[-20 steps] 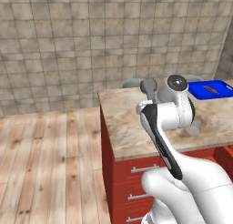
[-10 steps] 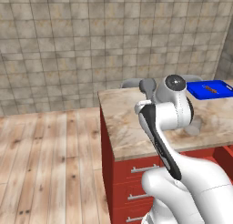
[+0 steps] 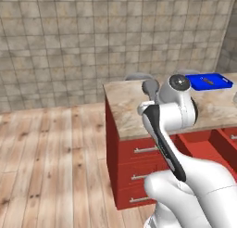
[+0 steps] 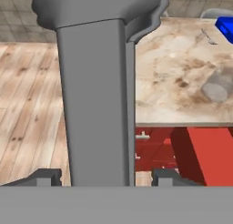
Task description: Take the tongs from the drawer on the right and place them on the dining counter next to the tray containing the kebab skewer.
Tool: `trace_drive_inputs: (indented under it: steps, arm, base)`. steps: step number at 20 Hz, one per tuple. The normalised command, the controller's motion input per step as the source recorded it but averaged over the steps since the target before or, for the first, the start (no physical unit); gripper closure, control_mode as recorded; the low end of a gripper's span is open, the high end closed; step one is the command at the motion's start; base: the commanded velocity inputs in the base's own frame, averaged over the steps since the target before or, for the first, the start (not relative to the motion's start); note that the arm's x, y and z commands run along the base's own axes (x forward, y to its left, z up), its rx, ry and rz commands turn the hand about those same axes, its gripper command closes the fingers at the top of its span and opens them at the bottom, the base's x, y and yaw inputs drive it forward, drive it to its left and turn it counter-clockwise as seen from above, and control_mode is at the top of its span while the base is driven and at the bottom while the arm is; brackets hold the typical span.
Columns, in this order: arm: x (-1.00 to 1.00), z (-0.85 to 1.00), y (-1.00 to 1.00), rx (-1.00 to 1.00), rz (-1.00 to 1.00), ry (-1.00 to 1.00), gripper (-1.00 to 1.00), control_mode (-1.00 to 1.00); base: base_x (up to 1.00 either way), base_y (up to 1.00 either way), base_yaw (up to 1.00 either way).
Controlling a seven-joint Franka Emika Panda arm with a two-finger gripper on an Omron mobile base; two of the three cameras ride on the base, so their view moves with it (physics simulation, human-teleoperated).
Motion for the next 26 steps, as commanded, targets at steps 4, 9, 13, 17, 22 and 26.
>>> trace_drive_inputs:
  steps: [4, 9, 13, 17, 22, 26]
  arm:
    - [0.0, 0.0, 0.0, 0.0, 0.0, 0.0, 1.0, 1.0]
    - [0.0, 0.0, 0.0, 0.0, 0.0, 0.0, 1.0, 1.0]
    - [0.0, 0.0, 0.0, 0.0, 0.0, 0.0, 1.0, 1.0]
    - [0.0, 0.0, 0.0, 0.0, 0.0, 0.0, 1.0, 1.0]
    - [0.0, 0.0, 0.0, 0.0, 0.0, 0.0, 1.0, 1.0]
    - [0.0, 0.0, 0.0, 0.0, 0.0, 0.0, 1.0, 1.0]
  base:
    - [-0.46, 1.0, -0.17]
    - [-0.14, 1.0, -0.32]
    - [0.1, 1.0, -0.46]
    - [0.17, 1.0, -0.53]
    - [0.18, 1.0, -0.53]
    - [0.41, 1.0, -0.5]
